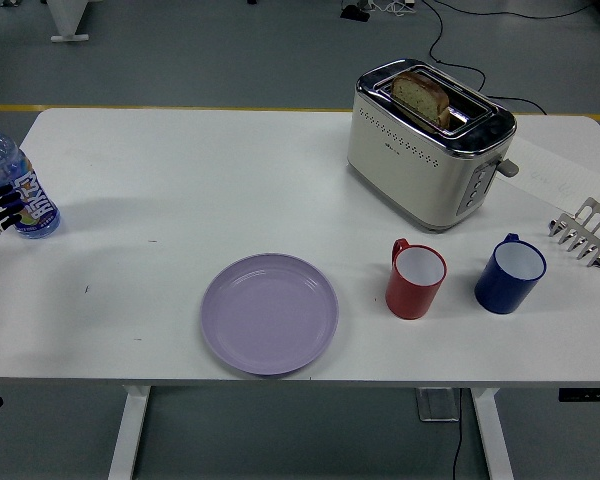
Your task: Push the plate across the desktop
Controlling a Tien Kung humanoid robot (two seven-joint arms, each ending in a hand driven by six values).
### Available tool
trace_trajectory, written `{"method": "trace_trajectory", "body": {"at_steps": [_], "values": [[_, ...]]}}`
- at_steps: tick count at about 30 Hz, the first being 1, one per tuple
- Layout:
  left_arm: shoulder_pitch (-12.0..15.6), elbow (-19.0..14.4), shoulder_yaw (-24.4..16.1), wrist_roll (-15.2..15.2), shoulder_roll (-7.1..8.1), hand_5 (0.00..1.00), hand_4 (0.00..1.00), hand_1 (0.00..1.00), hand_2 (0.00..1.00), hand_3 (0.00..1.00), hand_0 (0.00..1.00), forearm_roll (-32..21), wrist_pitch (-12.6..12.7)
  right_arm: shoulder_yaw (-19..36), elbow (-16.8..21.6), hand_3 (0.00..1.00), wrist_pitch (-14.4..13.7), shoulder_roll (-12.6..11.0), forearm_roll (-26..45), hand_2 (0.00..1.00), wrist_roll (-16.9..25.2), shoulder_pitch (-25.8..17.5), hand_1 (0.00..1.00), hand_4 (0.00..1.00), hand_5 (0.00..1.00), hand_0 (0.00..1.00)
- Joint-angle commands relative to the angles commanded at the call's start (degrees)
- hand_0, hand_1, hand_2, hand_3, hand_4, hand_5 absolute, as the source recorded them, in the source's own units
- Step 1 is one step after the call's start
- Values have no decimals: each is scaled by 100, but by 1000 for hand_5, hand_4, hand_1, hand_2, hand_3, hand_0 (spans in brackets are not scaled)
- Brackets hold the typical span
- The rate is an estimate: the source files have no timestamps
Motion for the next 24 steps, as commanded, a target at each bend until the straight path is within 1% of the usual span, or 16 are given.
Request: {"method": "trace_trajectory", "body": {"at_steps": [4,6,8,10,11,13,14,15,16,17,18,19,22,24], "values": [[11,32,-21,24,-52,998,521,871,875,784,837,-285,-14,-53,1,661,26,-16,48,683,14,-8,560,401,615,605],[3,38,-30,154,-62,998,524,867,879,785,839,-555,-131,-94,6,660,39,-19,103,682,28,-10,560,401,614,605],[-5,43,-29,250,-72,998,524,867,879,785,839,-908,-185,-122,7,660,48,-24,137,682,39,-9,560,401,614,605],[-21,47,-35,293,-99,998,524,867,879,785,839,-1370,-136,-140,9,660,53,-28,159,682,46,-7,560,401,614,605],[-27,46,-41,299,-109,998,517,780,798,729,729,-1584,-107,-144,9,661,54,-28,165,681,48,-7,560,402,613,604],[-26,30,-52,359,-117,998,517,780,798,729,729,-1975,-106,-151,10,661,57,-30,169,681,49,-8,560,402,613,604],[-21,8,-64,525,-121,998,517,780,798,729,729,-2236,-123,-159,11,661,60,-32,171,681,50,-11,560,402,613,604],[-19,2,-68,587,-123,998,517,780,798,729,729,-2432,-127,-161,11,661,61,-33,172,681,50,-12,560,402,613,604],[-9,-17,-78,805,-127,998,517,780,798,729,729,-2679,-218,-214,19,661,80,-43,223,681,67,-18,560,402,613,604],[-5,-25,-82,948,-131,998,519,749,767,717,667,-2847,-258,-233,22,661,87,-47,242,680,74,-21,560,402,613,605],[-2,-35,-85,1166,-146,998,519,749,767,717,667,-3108,-320,-259,24,661,97,-50,270,680,85,-25,560,402,613,605],[-1,-41,-86,1317,-157,998,519,749,767,717,667,-3365,-357,-275,25,661,104,-52,287,680,92,-28,560,402,613,605],[-2,-53,-85,1457,-181,998,519,749,767,717,667,-3908,-392,-299,25,661,114,-56,316,680,106,-31,560,402,613,605],[-4,-53,-83,1474,-186,998,522,743,758,720,661,-4020,-402,-301,24,660,115,-57,322,680,109,-32,560,402,612,605]]}}
